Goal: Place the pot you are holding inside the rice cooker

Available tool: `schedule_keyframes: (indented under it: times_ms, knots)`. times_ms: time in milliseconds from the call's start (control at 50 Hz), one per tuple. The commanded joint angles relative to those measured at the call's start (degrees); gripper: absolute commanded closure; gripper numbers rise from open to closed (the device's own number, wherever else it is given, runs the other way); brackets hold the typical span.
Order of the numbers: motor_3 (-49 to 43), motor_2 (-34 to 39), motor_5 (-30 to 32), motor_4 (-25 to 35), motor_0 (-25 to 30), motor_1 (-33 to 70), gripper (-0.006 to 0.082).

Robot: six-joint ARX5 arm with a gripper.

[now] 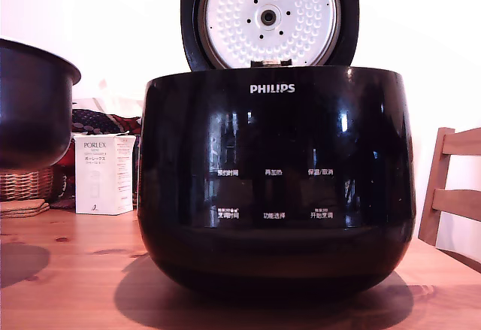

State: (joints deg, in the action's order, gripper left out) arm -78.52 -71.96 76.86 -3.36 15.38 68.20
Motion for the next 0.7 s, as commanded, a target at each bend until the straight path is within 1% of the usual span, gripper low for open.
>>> schedule_keyframes:
  times_ms: [0, 20, 60, 100, 140, 160, 240, 260, 300, 320, 360, 380, 420, 440, 460, 500, 520, 560, 580, 620, 640, 660, 680]
  knots:
    - [2.5, -9.5, -23.3, 4.0, 3.7, -2.0, 0.0791]
    - [2.4, -10.0, -25.4, 4.2, 3.9, -2.0, 0.0791]
    - [2.4, -11.6, -26.7, 4.4, 4.3, -2.0, 0.0791]
    - [2.4, -12.8, -29.2, 4.5, 4.7, -2.0, 0.0791]
    - [2.3, -14.0, -29.4, 4.5, 5.1, -2.0, 0.0791]
    - [2.1, -14.6, -31.0, 4.5, 5.3, -2.0, 0.0791]
    - [1.8, -16.4, -32.9, 4.5, 5.9, -2.0, 0.0791]
    - [1.8, -16.8, -34.5, 4.5, 6.1, -2.0, 0.0791]
    - [1.8, -17.4, -34.5, 4.6, 6.4, -2.0, 0.0791]
    - [1.8, -17.6, -39.3, 4.6, 6.6, -2.0, 0.0791]
    - [1.8, -18.2, -39.3, 4.7, 7.0, -1.9, 0.0791]
    - [1.8, -18.4, -43.6, 4.8, 7.2, -1.9, 0.0791]
    - [1.8, -18.7, -44.8, 4.9, 7.6, -1.9, 0.0791]
    - [1.8, -18.9, -48.3, 5.3, 7.8, -1.9, 0.0791]
    - [1.8, -19.0, -49.6, 5.4, 8.0, -1.9, 0.0791]
    - [1.9, -19.1, -49.6, 5.9, 8.2, -1.9, 0.0791]
    - [1.9, -19.1, -53.0, 6.1, 8.4, -1.9, 0.0791]
    - [1.9, -19.2, -53.0, 6.4, 8.7, -1.9, 0.0791]
    - [1.9, -19.2, -56.4, 6.6, 8.9, -1.9, 0.0791]
    - [2.0, -19.2, -56.4, 7.3, 9.3, -1.9, 0.0791]
    - [2.1, -19.2, -60.9, 7.7, 9.6, -1.9, 0.0791]
    - [2.2, -19.2, -60.9, 8.1, 9.9, -1.9, 0.0791]
    - [2.3, -19.2, -63.2, 8.5, 10.2, -1.9, 0.0791]
